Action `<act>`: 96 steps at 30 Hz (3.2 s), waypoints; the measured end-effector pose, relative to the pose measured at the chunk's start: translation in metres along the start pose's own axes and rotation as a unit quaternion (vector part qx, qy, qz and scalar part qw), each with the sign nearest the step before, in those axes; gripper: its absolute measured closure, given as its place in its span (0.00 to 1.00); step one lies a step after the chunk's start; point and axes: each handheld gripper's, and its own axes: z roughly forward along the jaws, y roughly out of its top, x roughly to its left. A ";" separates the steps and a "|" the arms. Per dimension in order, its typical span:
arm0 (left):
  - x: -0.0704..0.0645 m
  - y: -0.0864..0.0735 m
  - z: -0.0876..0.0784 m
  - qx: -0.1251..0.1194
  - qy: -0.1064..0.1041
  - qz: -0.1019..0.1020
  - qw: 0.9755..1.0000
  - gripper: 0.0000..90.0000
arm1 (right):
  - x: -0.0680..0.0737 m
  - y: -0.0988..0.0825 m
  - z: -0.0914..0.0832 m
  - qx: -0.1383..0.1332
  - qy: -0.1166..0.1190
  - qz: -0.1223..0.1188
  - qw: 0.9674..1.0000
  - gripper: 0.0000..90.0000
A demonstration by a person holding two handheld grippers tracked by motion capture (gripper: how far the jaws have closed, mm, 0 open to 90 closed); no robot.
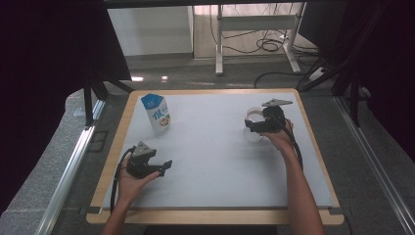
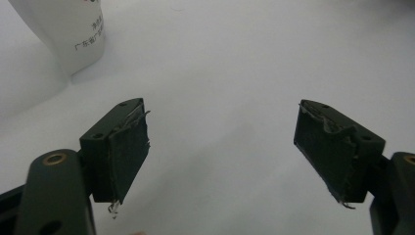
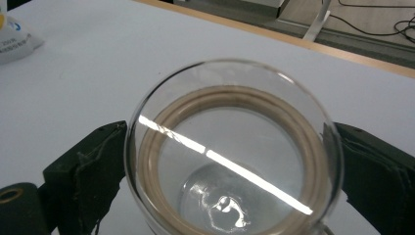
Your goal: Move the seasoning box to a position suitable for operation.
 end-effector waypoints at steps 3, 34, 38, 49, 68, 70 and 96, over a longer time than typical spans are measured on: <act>0.000 0.000 0.001 0.002 0.000 -0.001 1.000 0.23 | 0.000 -0.002 0.005 0.008 0.003 -0.004 1.000 0.06; 0.000 -0.001 0.002 0.001 0.005 0.006 1.000 0.22 | 0.001 -0.004 -0.005 -0.008 -0.020 0.002 1.000 0.13; -0.001 -0.001 0.001 0.000 0.006 0.005 1.000 0.22 | 0.003 -0.004 -0.011 -0.010 -0.012 0.003 1.000 0.13; 0.000 -0.002 0.002 0.001 0.008 0.005 1.000 0.22 | 0.015 -0.007 -0.029 -0.010 0.002 -0.013 1.000 0.13; 0.000 -0.003 0.002 0.003 0.009 0.005 1.000 0.22 | 0.042 -0.024 -0.050 -0.021 0.020 -0.025 0.999 0.13; 0.000 -0.003 0.002 0.003 0.010 0.005 1.000 0.22 | 0.047 -0.026 -0.052 -0.021 0.023 -0.027 0.999 0.13; -0.002 -0.003 0.002 0.004 0.010 0.005 1.000 0.22 | 0.082 -0.043 -0.059 -0.028 0.020 -0.018 0.999 0.12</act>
